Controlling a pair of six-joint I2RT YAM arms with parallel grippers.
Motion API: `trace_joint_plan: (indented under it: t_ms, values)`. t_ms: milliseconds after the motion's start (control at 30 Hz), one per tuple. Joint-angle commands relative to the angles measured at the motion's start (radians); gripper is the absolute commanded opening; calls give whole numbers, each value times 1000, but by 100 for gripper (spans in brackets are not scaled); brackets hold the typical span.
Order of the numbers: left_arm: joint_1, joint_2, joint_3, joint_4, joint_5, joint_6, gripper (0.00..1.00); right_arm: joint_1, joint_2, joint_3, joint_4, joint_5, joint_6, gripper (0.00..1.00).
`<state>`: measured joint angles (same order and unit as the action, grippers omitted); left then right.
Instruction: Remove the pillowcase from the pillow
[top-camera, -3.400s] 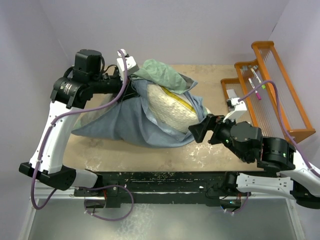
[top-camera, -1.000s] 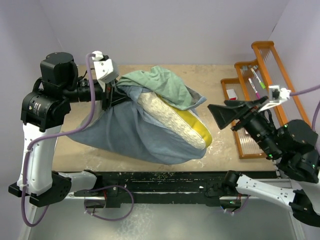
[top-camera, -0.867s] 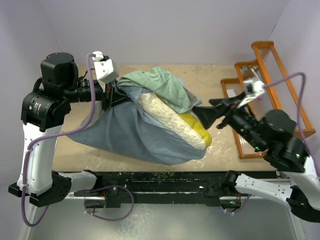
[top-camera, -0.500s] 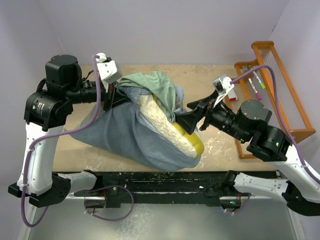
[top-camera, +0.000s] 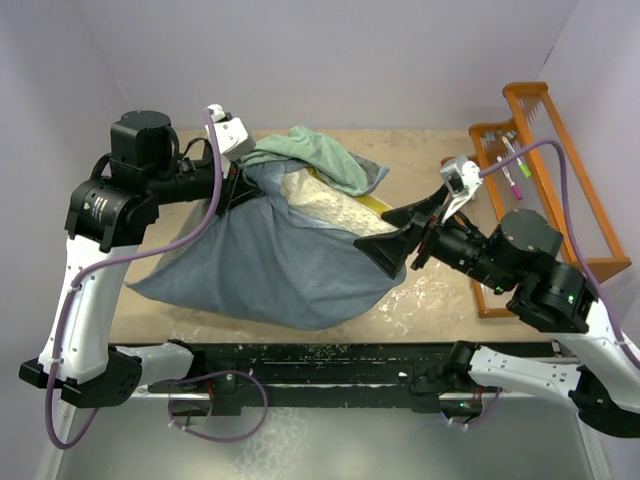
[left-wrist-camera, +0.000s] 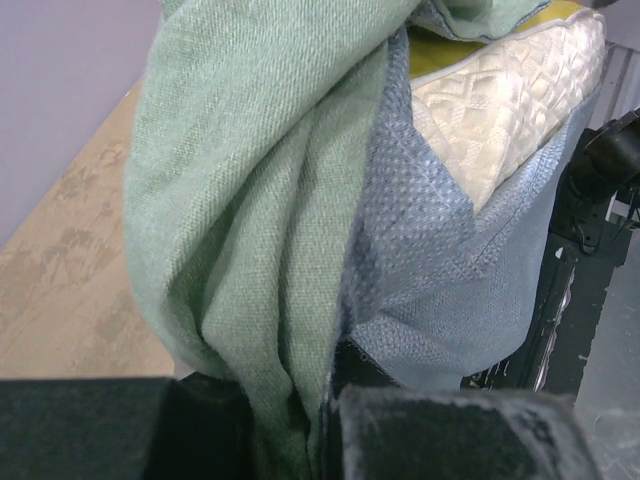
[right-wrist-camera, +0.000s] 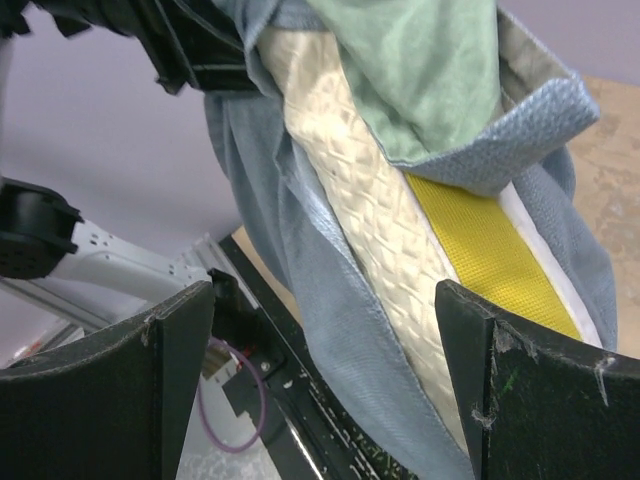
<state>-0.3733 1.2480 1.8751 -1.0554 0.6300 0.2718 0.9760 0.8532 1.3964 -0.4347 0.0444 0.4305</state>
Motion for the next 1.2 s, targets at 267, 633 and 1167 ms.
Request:
trace_joint_plan:
  t_ms: [267,633,1167]
  values:
    - [3,-40,47,-16,126,60,0,6,-5,49,-134,111,-40,94]
    - [3,-34,52,-14,137,48,0,6,73,-54,-54,-22,-56,89]
    - [3,-8,260,19,-5,90,99,6,202,243,-71,195,-86,0]
